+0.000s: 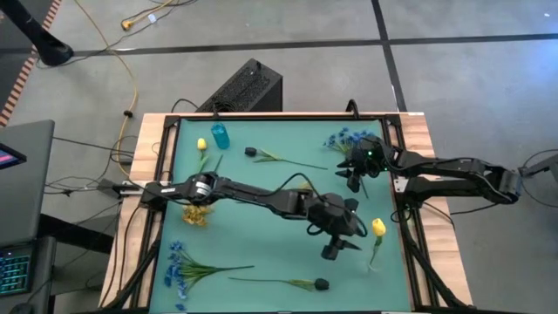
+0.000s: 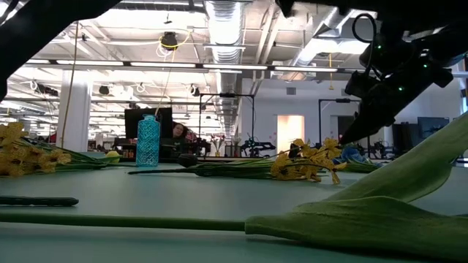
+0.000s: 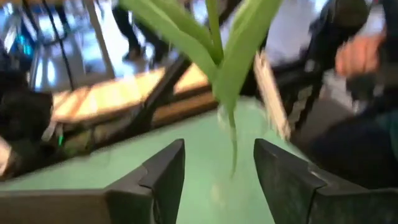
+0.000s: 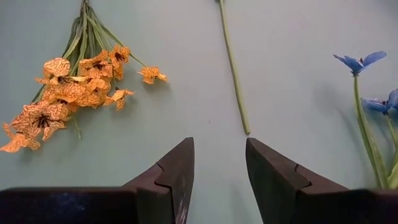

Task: Sort flowers into vase by color
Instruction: Put the right yellow flower into the transparent vase

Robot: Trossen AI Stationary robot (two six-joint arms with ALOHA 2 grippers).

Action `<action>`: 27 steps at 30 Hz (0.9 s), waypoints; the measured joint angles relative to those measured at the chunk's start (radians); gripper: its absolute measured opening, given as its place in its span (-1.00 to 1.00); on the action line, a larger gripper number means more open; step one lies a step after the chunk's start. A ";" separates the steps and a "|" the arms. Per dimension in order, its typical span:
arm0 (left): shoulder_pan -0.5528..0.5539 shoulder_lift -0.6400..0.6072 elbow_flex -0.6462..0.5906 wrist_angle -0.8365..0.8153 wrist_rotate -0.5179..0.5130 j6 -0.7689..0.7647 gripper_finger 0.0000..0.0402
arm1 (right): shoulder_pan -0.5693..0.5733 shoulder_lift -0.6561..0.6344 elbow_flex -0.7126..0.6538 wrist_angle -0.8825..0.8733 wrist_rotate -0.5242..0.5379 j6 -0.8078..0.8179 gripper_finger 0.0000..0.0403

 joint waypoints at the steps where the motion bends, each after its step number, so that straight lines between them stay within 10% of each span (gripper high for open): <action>1: 0.000 -0.002 0.023 -0.052 -0.010 0.021 -0.08 | 0.000 0.000 0.000 -0.003 0.000 0.000 -0.16; 17: 0.009 -0.059 0.075 -0.625 -0.344 0.125 -0.09 | 0.000 0.000 0.000 -0.017 -0.002 -0.003 -0.16; 27: 0.070 -0.199 -0.168 -0.648 -0.405 0.041 -0.24 | 0.001 0.000 0.000 -0.021 -0.002 -0.009 -0.16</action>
